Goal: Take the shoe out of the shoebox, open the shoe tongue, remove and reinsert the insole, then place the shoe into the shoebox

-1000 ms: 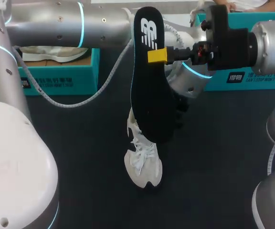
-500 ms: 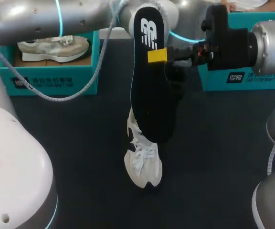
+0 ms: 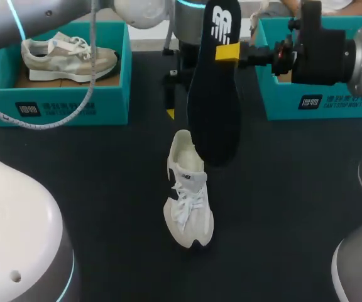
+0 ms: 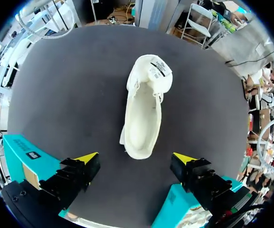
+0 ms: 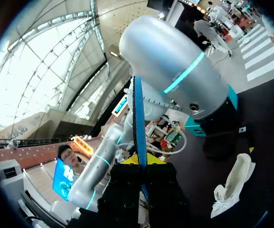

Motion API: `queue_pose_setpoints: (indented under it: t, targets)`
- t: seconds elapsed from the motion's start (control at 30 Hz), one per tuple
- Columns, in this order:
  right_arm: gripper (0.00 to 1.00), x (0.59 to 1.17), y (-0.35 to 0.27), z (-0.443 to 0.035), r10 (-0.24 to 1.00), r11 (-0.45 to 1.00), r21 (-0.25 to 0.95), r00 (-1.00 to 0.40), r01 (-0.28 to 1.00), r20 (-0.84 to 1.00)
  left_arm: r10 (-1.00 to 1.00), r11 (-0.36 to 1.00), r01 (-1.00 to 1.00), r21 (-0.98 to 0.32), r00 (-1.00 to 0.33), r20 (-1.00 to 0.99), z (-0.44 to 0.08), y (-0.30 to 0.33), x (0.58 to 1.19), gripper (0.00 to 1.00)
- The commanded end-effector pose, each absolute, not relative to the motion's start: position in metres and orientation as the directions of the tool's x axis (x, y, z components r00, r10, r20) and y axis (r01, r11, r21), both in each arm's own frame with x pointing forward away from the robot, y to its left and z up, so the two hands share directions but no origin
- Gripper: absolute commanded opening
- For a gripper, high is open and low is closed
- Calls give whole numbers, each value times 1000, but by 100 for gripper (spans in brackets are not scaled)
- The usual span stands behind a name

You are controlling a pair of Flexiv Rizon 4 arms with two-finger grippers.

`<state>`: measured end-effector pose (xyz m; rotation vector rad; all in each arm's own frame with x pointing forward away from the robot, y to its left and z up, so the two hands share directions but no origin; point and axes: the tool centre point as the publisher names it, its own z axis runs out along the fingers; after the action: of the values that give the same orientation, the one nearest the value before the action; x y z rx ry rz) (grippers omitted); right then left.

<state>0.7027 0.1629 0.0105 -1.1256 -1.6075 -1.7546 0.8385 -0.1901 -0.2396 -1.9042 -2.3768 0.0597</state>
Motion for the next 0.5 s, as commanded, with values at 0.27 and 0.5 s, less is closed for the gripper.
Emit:
queue_pose_setpoints:
  t: [0.27,0.5]
  targets:
    - [0,750,107,-11,177,-217,467,-436,857,882,922,143,985,-92,-167,-349,-186,-124,846,100]
    - [0,796,100,-40,200,-265,361,-315,894,928,882,102,994,-37,-107,-459,-154,-111,827,100]
